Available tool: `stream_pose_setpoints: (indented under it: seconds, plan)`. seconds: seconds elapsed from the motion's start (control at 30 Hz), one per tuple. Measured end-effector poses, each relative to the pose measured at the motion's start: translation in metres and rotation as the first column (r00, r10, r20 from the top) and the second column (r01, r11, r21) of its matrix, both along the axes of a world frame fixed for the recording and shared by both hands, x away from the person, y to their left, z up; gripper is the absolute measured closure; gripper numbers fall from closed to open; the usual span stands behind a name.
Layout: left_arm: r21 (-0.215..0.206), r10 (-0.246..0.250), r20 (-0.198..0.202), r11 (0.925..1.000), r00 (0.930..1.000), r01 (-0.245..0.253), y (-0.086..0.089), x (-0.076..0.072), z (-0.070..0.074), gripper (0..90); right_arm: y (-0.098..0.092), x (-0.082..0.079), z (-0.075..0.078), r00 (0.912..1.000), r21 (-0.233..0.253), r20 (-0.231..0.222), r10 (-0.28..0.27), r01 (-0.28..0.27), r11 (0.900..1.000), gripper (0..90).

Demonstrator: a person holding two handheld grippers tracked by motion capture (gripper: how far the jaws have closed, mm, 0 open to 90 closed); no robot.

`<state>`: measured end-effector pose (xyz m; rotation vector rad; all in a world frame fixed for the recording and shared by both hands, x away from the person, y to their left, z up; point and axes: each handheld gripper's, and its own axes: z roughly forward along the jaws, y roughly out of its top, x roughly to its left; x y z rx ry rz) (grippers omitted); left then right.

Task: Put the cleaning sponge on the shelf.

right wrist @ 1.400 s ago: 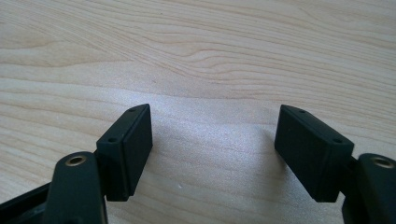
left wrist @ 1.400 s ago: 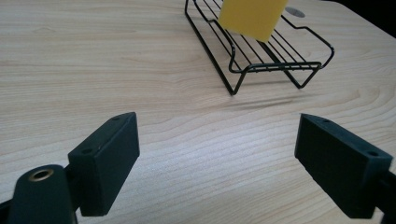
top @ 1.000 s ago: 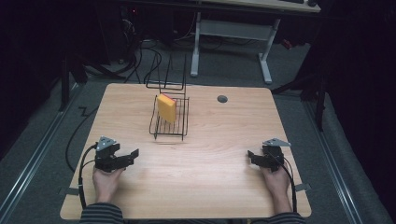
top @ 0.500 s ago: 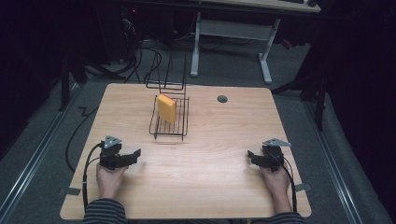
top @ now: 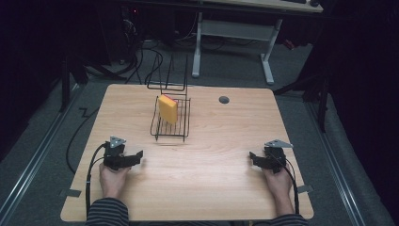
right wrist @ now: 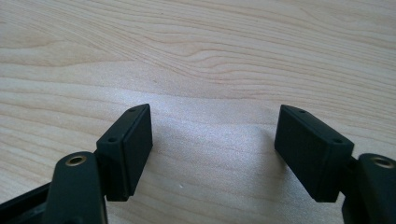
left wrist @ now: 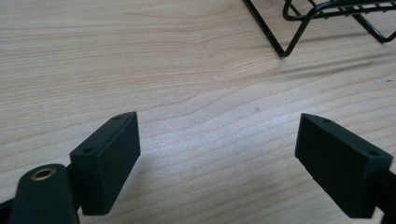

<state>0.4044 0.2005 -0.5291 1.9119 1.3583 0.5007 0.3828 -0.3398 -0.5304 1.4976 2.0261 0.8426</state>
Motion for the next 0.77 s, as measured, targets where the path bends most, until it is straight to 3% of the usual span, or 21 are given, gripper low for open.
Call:
stream_pose_setpoints:
  seconds: [0.23, 0.37, 0.47, 0.77]
  plan:
    - [0.022, -0.003, -0.022, 0.9998, 0.9998, 0.003, -0.002, 0.0037, -0.0054, 14.7, -0.0001, 0.0, 0.0001, 1.0, 0.0, -0.001, 0.001, -0.001, 1.0, 28.1]
    - [0.043, 0.004, -0.008, 0.9991, 1.0, -0.003, -0.004, 0.0043, -0.0076, 14.7, 0.0001, -0.0001, 0.0001, 1.0, 0.001, -0.001, 0.0, 0.0, 1.0, 28.1]
    - [0.094, 0.0, 0.0, 0.9956, 1.0, 0.0, -0.008, 0.004, -0.0081, 15.2, 0.0001, -0.0001, 0.0001, 1.0, 0.002, -0.001, 0.0, 0.0, 1.0, 28.1]
    - [0.092, 0.007, 0.001, 0.9957, 1.0, -0.007, -0.0089, 0.0015, -0.0081, 15.5, 0.0003, 0.0, 0.0, 1.0, 0.002, -0.001, -0.001, 0.001, 1.0, 28.1]
